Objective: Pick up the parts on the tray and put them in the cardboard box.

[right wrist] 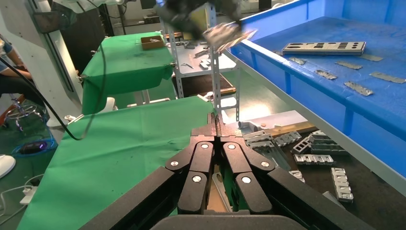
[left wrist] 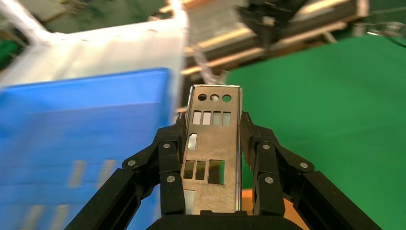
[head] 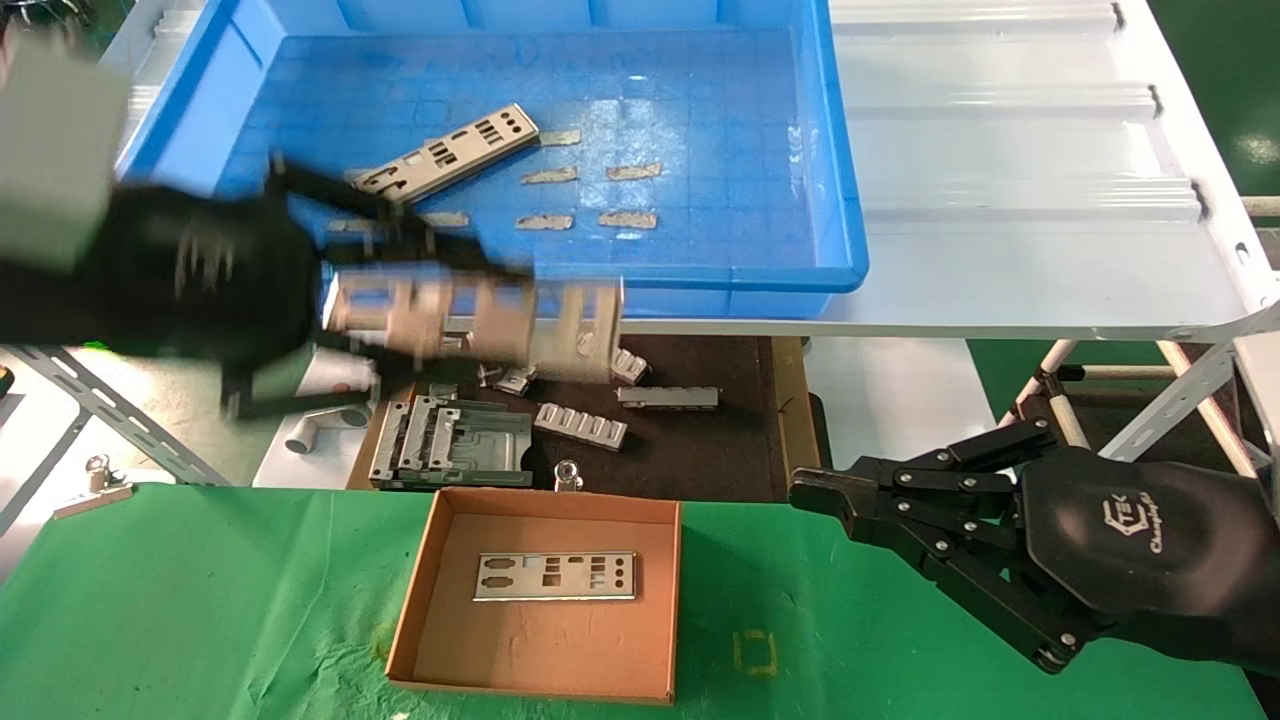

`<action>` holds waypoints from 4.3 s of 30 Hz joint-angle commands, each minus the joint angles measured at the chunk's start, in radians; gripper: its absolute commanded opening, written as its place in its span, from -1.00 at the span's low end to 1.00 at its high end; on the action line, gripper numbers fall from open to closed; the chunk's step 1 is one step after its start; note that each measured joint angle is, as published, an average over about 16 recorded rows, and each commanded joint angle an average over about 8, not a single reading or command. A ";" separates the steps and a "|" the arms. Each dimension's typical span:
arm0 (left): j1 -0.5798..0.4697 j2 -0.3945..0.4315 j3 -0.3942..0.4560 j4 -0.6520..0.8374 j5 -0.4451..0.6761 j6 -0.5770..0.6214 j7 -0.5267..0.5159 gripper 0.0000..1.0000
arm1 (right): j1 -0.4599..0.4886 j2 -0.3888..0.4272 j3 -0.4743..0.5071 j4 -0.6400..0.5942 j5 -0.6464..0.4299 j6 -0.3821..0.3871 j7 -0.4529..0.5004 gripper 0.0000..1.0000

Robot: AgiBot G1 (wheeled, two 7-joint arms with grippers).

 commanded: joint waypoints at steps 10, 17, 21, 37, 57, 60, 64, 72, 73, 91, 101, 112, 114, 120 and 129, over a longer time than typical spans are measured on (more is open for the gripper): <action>0.178 -0.012 0.196 -0.160 0.062 -0.123 -0.015 -1.00 | 0.000 0.000 0.000 0.000 0.000 0.000 0.000 -1.00; 0.326 0.086 0.257 -0.119 0.186 -0.348 0.022 -1.00 | 0.000 0.000 0.000 0.000 0.000 0.000 0.000 -1.00; 0.367 0.143 0.269 -0.068 0.217 -0.426 0.052 -1.00 | 0.000 0.000 0.000 0.000 0.000 0.000 0.000 -1.00; 0.374 0.253 0.270 0.117 0.235 -0.488 0.124 0.15 | 0.000 0.000 0.000 0.000 0.000 0.000 0.000 -1.00; 0.348 0.288 0.255 0.254 0.201 -0.418 0.185 1.00 | 0.000 0.000 0.000 0.000 0.000 0.000 0.000 -0.97; 0.347 0.284 0.250 0.257 0.194 -0.400 0.187 1.00 | 0.000 0.000 0.000 0.000 0.000 0.000 0.000 -0.32; 0.362 0.271 0.224 0.238 0.178 -0.384 0.173 1.00 | 0.000 0.000 0.000 0.000 0.000 0.000 0.000 0.68; 0.418 0.223 0.124 0.149 0.127 -0.349 0.110 1.00 | 0.000 0.000 0.000 0.000 0.000 0.000 0.000 1.00; 0.425 0.216 0.111 0.137 0.121 -0.344 0.101 1.00 | 0.000 0.000 0.000 0.000 0.000 0.000 0.000 1.00; 0.555 0.096 -0.121 -0.074 0.000 -0.254 -0.045 1.00 | 0.000 0.000 0.000 0.000 0.000 0.000 0.000 1.00; 0.627 0.029 -0.249 -0.191 -0.066 -0.205 -0.125 1.00 | 0.000 0.000 0.000 0.000 0.000 0.000 0.000 1.00; 0.706 -0.044 -0.391 -0.321 -0.139 -0.150 -0.215 1.00 | 0.000 0.000 0.000 0.000 0.000 0.000 0.000 1.00; 0.720 -0.057 -0.416 -0.344 -0.152 -0.140 -0.231 1.00 | 0.000 0.000 0.000 0.000 0.000 0.000 0.000 1.00; 0.761 -0.095 -0.489 -0.410 -0.190 -0.112 -0.277 1.00 | 0.000 0.000 0.000 0.000 0.000 0.000 0.000 1.00; 0.791 -0.123 -0.542 -0.459 -0.220 -0.090 -0.306 1.00 | 0.000 0.000 0.000 0.000 0.000 0.000 0.000 1.00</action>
